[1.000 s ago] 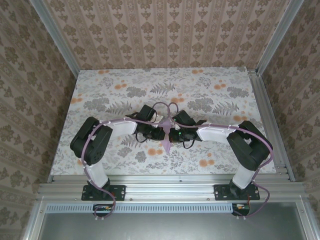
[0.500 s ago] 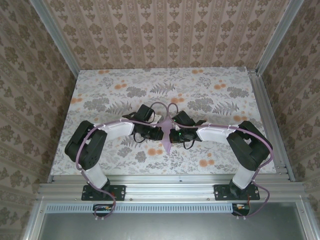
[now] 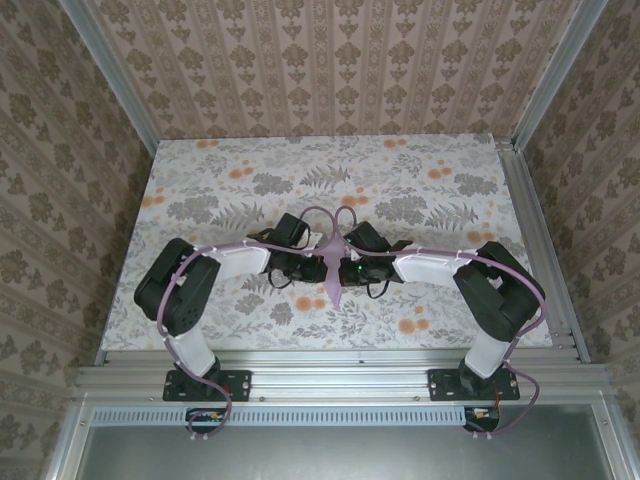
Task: Fold a paper plane with a square sheet of paper (pick it up from the middle)
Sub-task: Third fold the triangle at the center of the table.
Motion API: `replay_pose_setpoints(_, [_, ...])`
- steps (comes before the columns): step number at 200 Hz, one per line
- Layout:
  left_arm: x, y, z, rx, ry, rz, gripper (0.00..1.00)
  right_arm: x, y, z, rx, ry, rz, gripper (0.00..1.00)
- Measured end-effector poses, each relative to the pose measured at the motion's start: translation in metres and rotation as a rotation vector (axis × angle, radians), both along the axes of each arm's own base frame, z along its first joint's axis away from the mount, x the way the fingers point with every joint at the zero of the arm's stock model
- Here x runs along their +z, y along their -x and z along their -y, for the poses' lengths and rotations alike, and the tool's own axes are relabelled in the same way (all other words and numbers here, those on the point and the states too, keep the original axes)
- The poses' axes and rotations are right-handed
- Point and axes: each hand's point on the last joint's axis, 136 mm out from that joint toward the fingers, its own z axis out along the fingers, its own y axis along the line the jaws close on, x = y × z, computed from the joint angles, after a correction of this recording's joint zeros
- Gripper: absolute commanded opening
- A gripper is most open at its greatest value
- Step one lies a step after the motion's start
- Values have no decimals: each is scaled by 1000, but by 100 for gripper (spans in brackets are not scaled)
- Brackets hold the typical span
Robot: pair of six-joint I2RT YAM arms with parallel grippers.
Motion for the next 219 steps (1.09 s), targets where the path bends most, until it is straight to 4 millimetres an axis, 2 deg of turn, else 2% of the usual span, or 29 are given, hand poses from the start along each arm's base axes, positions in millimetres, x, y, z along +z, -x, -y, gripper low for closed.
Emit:
replay_pose_setpoints(22, [-8, 2, -1, 0, -4, -13, 6, 0, 0, 0, 0, 0, 0, 0])
replay_pose_setpoints(42, [-8, 1, 0, 1, 7, -11, 2, 0, 0, 0, 0, 0, 0, 0])
replay_pose_setpoints(87, [-8, 0, 0, 3, 16, -10, 0, 1, 0, -2, 5, -12, 1, 0])
replay_pose_setpoints(166, [-8, -1, 1, 2, 37, -3, 0, 14, -3, -20, 25, -112, 13, 0])
replay_pose_setpoints(219, [-8, -1, 0, 2, 53, -4, 0, 9, -1, -26, 41, -130, -5, 0])
